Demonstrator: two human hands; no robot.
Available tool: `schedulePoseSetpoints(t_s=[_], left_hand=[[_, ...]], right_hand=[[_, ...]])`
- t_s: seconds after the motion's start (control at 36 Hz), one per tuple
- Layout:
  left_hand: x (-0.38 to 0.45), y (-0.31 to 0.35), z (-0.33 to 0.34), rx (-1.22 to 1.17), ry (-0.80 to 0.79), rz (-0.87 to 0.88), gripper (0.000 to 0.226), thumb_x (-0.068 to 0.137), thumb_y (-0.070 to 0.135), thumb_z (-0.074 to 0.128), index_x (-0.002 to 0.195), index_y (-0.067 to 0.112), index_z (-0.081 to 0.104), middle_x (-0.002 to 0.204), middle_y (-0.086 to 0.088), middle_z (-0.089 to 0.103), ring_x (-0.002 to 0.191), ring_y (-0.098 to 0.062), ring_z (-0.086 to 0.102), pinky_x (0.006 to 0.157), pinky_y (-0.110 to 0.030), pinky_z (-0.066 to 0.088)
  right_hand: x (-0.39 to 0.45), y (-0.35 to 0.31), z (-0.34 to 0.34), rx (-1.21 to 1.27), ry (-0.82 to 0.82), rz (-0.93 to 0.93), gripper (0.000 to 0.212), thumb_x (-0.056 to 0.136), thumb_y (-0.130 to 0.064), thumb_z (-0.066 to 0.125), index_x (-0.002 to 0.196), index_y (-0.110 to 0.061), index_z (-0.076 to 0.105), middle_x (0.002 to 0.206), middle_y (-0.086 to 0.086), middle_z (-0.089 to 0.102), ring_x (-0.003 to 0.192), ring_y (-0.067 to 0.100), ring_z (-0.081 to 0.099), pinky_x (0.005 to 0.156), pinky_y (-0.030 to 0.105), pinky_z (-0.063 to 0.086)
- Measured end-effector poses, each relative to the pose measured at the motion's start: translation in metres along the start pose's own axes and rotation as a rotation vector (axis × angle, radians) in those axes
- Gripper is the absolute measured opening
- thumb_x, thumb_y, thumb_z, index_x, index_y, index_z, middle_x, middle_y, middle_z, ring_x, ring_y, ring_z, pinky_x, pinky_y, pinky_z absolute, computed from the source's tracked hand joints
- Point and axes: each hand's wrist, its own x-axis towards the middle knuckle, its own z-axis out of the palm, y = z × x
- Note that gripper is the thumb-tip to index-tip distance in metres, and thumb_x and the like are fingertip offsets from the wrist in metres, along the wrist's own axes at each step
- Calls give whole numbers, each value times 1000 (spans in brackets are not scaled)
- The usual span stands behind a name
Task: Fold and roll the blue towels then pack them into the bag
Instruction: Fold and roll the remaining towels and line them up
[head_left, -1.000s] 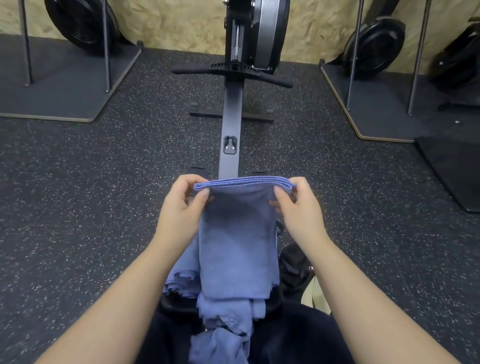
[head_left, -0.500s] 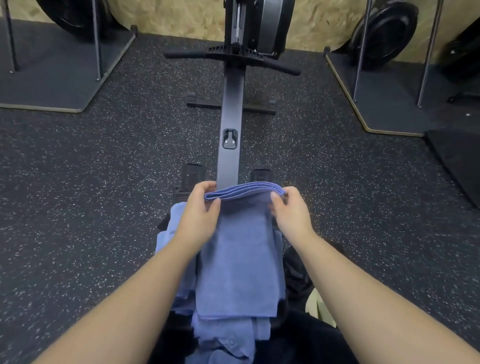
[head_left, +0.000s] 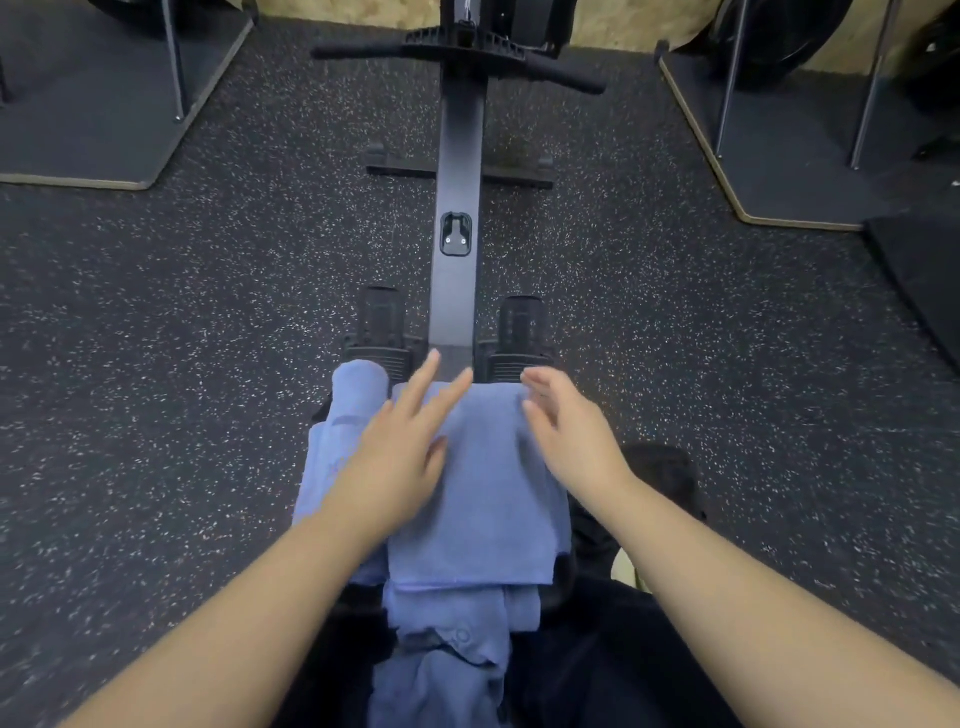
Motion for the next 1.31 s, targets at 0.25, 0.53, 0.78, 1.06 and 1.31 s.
schedulePoseSetpoints(t_s=[0.25, 0.53, 0.78, 1.06, 1.31], left_hand=[[-86, -8, 32, 429, -32, 206, 81, 65, 29, 84, 135, 23, 44, 141, -8, 51, 129, -24, 48, 107, -56, 30], [-97, -14, 58, 614, -1, 108, 49, 75, 17, 38, 114, 18, 68, 123, -7, 65, 117, -28, 61, 116, -46, 0], [-96, -13, 58, 685, 62, 146, 54, 72, 10, 34, 110, 16, 72, 119, -9, 67, 112, -31, 64, 115, -45, 0], [-98, -15, 60, 746, 28, 174, 62, 72, 8, 32, 122, 19, 66, 126, -8, 64, 118, -30, 60, 115, -47, 0], [-98, -17, 69, 741, 13, 153, 81, 57, 1, 77, 132, 16, 51, 132, -11, 59, 124, -31, 55, 116, -49, -4]], right_hand=[[-77, 24, 16, -330, -148, -171, 42, 97, -20, 53, 138, -14, 46, 144, -2, 47, 131, 18, 45, 104, 12, 23], [-110, 41, 26, -233, -31, -5, 36, 94, -16, 56, 130, -17, 51, 136, -5, 47, 118, 14, 52, 97, 27, 41], [-99, 35, 32, -297, 46, 109, 25, 95, -28, 54, 116, -14, 48, 106, -1, 57, 97, 20, 55, 79, 33, 40], [-95, 36, 31, -267, 128, 22, 3, 95, -7, 46, 96, -8, 49, 95, 5, 46, 78, 23, 43, 68, 32, 27], [-91, 52, 35, -404, 205, -125, 20, 76, 9, 61, 84, -10, 62, 89, 6, 52, 84, 27, 47, 68, 37, 45]])
